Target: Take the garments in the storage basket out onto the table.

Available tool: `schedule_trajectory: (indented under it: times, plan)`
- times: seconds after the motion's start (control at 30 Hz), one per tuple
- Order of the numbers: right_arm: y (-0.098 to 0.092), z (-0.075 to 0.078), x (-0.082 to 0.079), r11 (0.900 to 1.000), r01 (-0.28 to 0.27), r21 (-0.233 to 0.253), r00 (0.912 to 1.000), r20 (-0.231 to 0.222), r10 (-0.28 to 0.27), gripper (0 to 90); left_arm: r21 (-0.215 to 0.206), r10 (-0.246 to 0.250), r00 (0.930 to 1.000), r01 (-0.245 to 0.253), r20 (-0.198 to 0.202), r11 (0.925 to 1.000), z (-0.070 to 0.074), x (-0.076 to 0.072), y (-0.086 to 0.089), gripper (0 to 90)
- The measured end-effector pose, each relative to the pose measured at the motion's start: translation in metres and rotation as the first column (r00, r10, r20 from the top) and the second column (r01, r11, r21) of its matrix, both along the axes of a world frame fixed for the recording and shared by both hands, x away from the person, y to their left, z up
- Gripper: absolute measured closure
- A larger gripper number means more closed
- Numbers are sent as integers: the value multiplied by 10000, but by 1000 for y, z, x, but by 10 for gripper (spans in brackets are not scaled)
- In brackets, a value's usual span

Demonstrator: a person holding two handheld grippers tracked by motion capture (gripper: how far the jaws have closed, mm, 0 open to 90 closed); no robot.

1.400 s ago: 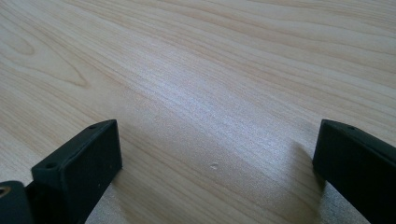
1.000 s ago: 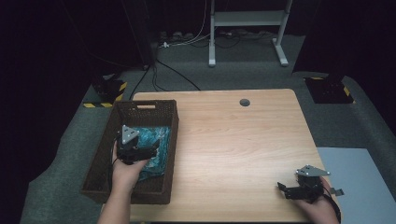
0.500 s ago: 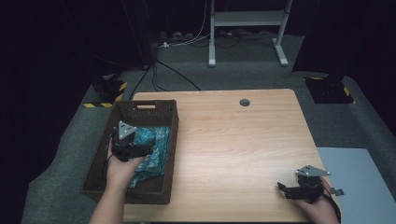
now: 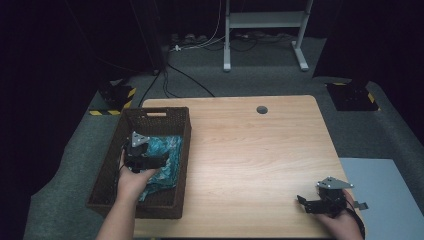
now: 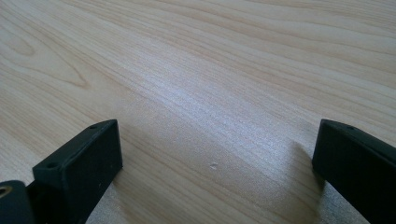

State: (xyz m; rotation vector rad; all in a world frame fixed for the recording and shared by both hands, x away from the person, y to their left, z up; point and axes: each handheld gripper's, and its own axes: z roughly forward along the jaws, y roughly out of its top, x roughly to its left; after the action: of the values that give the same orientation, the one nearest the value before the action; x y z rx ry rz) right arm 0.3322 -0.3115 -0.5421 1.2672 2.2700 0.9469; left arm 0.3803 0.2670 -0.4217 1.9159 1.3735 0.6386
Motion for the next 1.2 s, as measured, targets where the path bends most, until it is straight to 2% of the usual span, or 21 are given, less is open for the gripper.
schedule_trajectory:
  times: [0.2,0.37,0.47,0.67,0.77,0.97,1.1,1.2]
  plan:
    - [0,0,0,10000,-1,-3,10000,0,1,12,195,101,9994,-94,-343,9998,-7,9,0,61]
    - [0,0,0,10000,-1,3,10000,-1,1,12,-31,262,9952,-266,-942,9996,-16,19,3,61]
    - [0,0,0,10000,-1,12,10000,-2,1,12,-16,243,9918,-247,-1252,9997,-22,23,2,61]
    - [0,0,0,10000,-1,2,10000,-1,1,12,347,193,9849,-136,-1719,9993,-31,33,-5,64]
    - [0,0,0,10000,-2,18,10000,-4,2,12,708,256,9817,-124,-1888,9974,-35,37,-7,66]
    - [0,0,0,9999,31,107,10000,-45,-30,12,627,331,9682,-180,-2478,9979,-45,45,-6,72]
    - [-1,0,0,9999,28,130,10000,-48,-28,12,332,218,9566,-127,-2905,9994,-49,48,-8,70]
    - [-1,0,0,9999,27,140,10000,-50,-26,12,367,148,9477,-32,-3189,9993,-52,50,-9,67]
